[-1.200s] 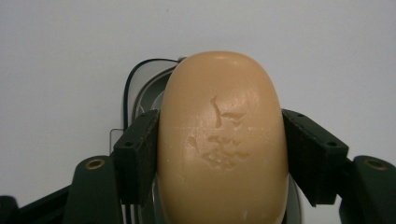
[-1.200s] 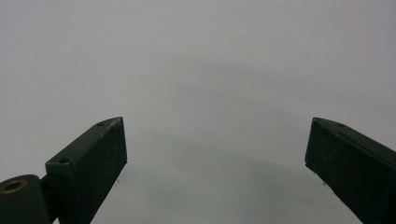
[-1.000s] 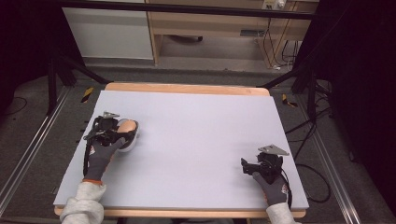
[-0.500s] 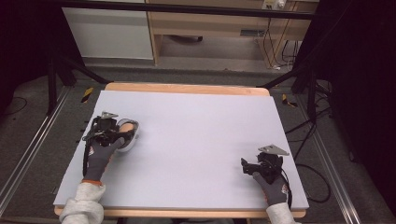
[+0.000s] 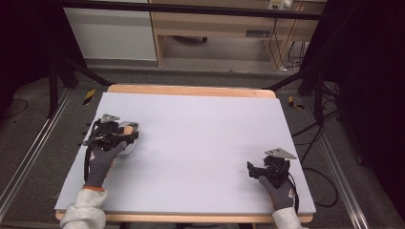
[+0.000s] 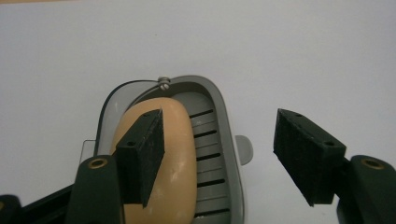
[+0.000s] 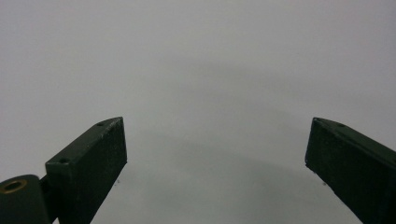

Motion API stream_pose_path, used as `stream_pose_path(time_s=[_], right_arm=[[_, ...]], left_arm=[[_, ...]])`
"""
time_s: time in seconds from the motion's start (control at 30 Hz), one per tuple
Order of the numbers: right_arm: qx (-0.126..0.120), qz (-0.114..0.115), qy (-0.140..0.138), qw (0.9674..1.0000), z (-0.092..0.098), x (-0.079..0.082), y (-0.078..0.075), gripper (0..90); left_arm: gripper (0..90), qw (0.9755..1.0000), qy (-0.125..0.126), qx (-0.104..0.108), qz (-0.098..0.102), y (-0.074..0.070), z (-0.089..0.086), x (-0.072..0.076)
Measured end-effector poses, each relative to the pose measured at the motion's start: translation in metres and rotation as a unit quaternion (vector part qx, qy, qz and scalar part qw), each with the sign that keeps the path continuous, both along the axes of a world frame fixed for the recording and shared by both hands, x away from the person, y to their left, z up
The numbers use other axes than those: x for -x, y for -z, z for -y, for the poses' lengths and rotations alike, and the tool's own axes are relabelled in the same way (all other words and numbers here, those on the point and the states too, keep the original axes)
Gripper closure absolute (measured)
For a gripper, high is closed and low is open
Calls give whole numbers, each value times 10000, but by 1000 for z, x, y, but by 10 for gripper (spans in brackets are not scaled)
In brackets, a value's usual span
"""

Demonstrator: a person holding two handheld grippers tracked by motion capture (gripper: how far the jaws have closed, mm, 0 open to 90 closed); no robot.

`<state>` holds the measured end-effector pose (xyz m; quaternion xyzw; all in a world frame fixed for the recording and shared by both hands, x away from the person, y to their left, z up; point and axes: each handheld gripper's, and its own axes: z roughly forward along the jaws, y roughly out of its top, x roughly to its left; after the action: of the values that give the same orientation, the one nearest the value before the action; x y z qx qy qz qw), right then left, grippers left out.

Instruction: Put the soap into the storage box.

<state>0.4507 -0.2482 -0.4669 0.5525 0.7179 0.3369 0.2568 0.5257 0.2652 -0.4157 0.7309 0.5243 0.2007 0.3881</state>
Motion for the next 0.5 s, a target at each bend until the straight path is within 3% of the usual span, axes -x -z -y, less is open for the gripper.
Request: stream_pose_path(time_s=[0.5], right_arm=[[0, 29, 54, 10000, 5, 3, 0, 58]], left_arm=[[363, 9983, 460, 56, 367, -4, 18, 32]])
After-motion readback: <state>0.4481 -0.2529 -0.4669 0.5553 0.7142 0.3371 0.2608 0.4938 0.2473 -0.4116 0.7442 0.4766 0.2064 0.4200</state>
